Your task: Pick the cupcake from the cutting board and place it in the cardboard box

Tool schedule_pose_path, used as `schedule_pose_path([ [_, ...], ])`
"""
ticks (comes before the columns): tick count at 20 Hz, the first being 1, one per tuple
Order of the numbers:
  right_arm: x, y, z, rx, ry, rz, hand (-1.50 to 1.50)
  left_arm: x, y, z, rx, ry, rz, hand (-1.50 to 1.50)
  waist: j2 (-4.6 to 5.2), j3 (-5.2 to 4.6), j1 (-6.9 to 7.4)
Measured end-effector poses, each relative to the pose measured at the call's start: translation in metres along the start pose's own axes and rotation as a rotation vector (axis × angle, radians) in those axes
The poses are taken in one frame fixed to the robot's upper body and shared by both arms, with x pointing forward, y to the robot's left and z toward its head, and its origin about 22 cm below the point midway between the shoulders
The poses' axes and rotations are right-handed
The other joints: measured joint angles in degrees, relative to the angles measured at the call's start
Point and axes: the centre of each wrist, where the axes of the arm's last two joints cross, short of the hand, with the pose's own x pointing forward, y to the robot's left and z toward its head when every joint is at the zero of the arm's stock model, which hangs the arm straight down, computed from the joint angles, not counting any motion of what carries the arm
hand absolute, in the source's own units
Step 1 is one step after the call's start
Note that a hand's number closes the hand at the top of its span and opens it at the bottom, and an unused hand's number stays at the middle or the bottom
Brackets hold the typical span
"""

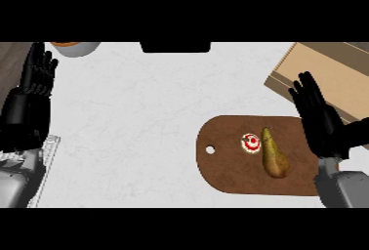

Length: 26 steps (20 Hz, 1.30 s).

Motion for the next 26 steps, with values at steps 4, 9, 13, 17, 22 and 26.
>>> schedule_pose_path([
  [4, 0.014, -0.009, -0.001, 0.025, -0.026, 0.029, -1.50, -0.012, 0.015, 0.013, -0.022, 0.121, 0.048, 0.00, 0.01, -0.51, 0.18],
  [9, 0.035, -0.043, 0.002, -0.134, -0.173, 0.228, -1.50, -0.042, 0.025, 0.038, -0.050, 0.357, 0.140, 0.00, -0.05, -0.93, -0.56],
  [13, 0.026, -0.036, 0.027, -0.176, -0.369, 0.283, -1.50, -0.053, 0.029, 0.052, -0.075, 0.444, 0.196, 0.00, -0.12, -0.84, -0.78],
  [17, 0.037, -0.030, 0.050, -0.099, -0.476, 0.388, -1.50, -0.060, 0.039, 0.054, -0.081, 0.474, 0.219, 0.00, -0.07, -0.85, -0.75],
  [22, 0.057, -0.033, 0.064, 0.030, -0.331, 0.686, -1.50, -0.058, 0.045, 0.055, -0.091, 0.482, 0.221, 0.00, -0.11, -1.09, -0.37],
  [26, 0.073, -0.030, 0.068, 0.108, -0.170, 0.931, -1.50, -0.059, 0.043, 0.055, -0.099, 0.485, 0.226, 0.00, 0.03, -1.18, 0.03],
])
